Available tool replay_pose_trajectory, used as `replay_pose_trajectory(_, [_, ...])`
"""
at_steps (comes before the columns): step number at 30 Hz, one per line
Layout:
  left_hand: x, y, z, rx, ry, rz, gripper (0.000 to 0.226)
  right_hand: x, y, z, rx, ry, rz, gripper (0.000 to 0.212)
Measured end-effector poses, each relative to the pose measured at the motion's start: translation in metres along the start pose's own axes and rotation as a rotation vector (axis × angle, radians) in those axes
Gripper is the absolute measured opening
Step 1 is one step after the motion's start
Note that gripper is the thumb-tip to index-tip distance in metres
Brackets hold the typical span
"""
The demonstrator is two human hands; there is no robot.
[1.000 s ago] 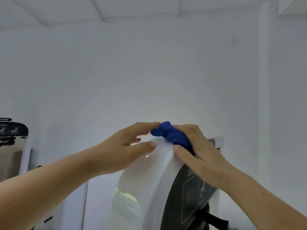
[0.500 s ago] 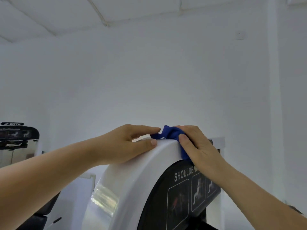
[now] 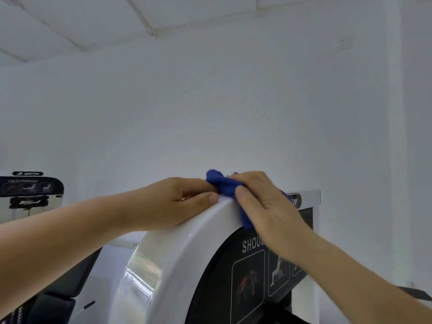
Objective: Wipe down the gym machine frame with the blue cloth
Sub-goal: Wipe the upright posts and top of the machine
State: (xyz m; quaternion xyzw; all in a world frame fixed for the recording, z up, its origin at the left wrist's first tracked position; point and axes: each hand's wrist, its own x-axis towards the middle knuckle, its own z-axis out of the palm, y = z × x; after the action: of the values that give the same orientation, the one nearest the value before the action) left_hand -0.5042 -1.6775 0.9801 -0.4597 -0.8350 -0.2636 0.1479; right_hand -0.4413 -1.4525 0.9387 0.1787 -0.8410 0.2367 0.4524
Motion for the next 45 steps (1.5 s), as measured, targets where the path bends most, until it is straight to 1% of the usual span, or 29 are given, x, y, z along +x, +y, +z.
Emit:
replay_pose_trajectory(1, [0.000, 0.000, 0.001, -0.005, 0.005, 0.003, 0.027, -0.007, -0.009, 0.008, -0.013, 0.005, -0.059, 0.039])
replay_pose_trajectory(3, [0.000, 0.001, 0.002, -0.023, 0.017, -0.005, 0.025, -0.010, -0.009, 0.014, -0.069, -0.006, -0.097, 0.044])
replay_pose_trajectory(4, [-0.001, -0.001, 0.003, -0.026, 0.026, -0.008, 0.025, -0.009, 0.000, 0.012, -0.094, -0.006, -0.081, 0.045])
replay_pose_trajectory(6, [-0.001, -0.004, 0.004, -0.017, 0.062, -0.017, 0.029, -0.004, 0.027, 0.001, -0.095, -0.008, 0.011, 0.047])
replay_pose_trajectory(8, [-0.001, -0.008, 0.003, -0.020, 0.110, -0.042, 0.044, 0.001, 0.049, -0.009, -0.048, -0.006, 0.114, 0.043])
replay_pose_trajectory(10, [-0.003, -0.009, 0.002, -0.032, 0.141, -0.047, 0.061, 0.004, 0.058, -0.012, 0.013, 0.009, 0.173, 0.029])
replay_pose_trajectory(11, [-0.004, -0.009, 0.001, -0.025, 0.138, -0.023, 0.064, 0.004, 0.054, -0.011, 0.026, 0.014, 0.179, 0.026])
replay_pose_trajectory(12, [-0.003, -0.007, 0.000, -0.005, 0.133, 0.019, 0.062, 0.003, 0.048, -0.008, 0.027, 0.021, 0.161, 0.028])
replay_pose_trajectory(14, [-0.001, -0.001, -0.004, 0.055, 0.128, 0.114, 0.052, 0.000, 0.029, -0.003, 0.007, 0.013, 0.054, 0.034])
replay_pose_trajectory(16, [0.004, 0.008, -0.010, 0.089, 0.118, 0.163, 0.046, -0.001, 0.022, -0.003, -0.001, -0.014, -0.030, 0.031])
replay_pose_trajectory(18, [0.011, 0.018, -0.014, 0.078, 0.055, 0.141, 0.040, 0.006, 0.037, -0.011, 0.019, -0.027, 0.021, 0.026])
replay_pose_trajectory(20, [0.016, 0.028, -0.015, 0.090, -0.064, 0.060, 0.036, 0.014, 0.062, -0.023, 0.051, -0.036, 0.138, 0.022])
replay_pose_trajectory(21, [0.020, 0.031, -0.014, 0.107, -0.107, 0.027, 0.041, 0.017, 0.073, -0.028, 0.056, -0.035, 0.189, 0.021])
replay_pose_trajectory(23, [0.029, 0.037, -0.011, 0.147, -0.143, -0.011, 0.052, 0.020, 0.088, -0.033, 0.063, -0.020, 0.247, 0.021])
replay_pose_trajectory(26, [0.040, 0.043, -0.006, 0.148, -0.135, -0.040, 0.057, 0.017, 0.081, -0.026, 0.043, 0.015, 0.229, 0.021])
replay_pose_trajectory(29, [0.051, 0.043, -0.001, 0.109, -0.109, -0.013, 0.051, 0.001, 0.065, -0.016, 0.044, 0.020, 0.086, 0.027])
replay_pose_trajectory(31, [0.053, 0.039, 0.002, 0.100, -0.099, -0.021, 0.050, -0.006, 0.070, -0.016, 0.050, -0.001, 0.013, 0.037])
replay_pose_trajectory(33, [0.054, 0.033, 0.005, 0.089, -0.076, -0.067, 0.052, 0.001, 0.098, -0.024, 0.033, 0.016, 0.049, 0.038])
replay_pose_trajectory(36, [0.053, 0.030, 0.007, 0.067, -0.050, -0.085, 0.053, 0.012, 0.136, -0.037, 0.055, 0.044, 0.218, 0.029])
replay_pose_trajectory(38, [0.054, 0.033, 0.007, 0.089, -0.055, -0.081, 0.051, 0.012, 0.139, -0.032, 0.067, 0.088, 0.259, 0.026])
replay_pose_trajectory(39, [0.054, 0.035, 0.006, 0.104, -0.064, -0.077, 0.049, 0.010, 0.132, -0.026, 0.063, 0.126, 0.249, 0.027])
replay_pose_trajectory(41, [0.056, 0.039, 0.003, 0.136, -0.084, -0.060, 0.044, 0.000, 0.105, -0.009, 0.044, 0.187, 0.179, 0.034])
replay_pose_trajectory(43, [0.059, 0.042, 0.001, 0.174, -0.081, -0.045, 0.043, -0.011, 0.077, 0.007, 0.076, 0.189, 0.092, 0.040])
replay_pose_trajectory(45, [0.063, 0.043, 0.000, 0.208, -0.078, -0.017, 0.046, -0.015, 0.071, 0.014, 0.084, 0.186, 0.025, 0.042])
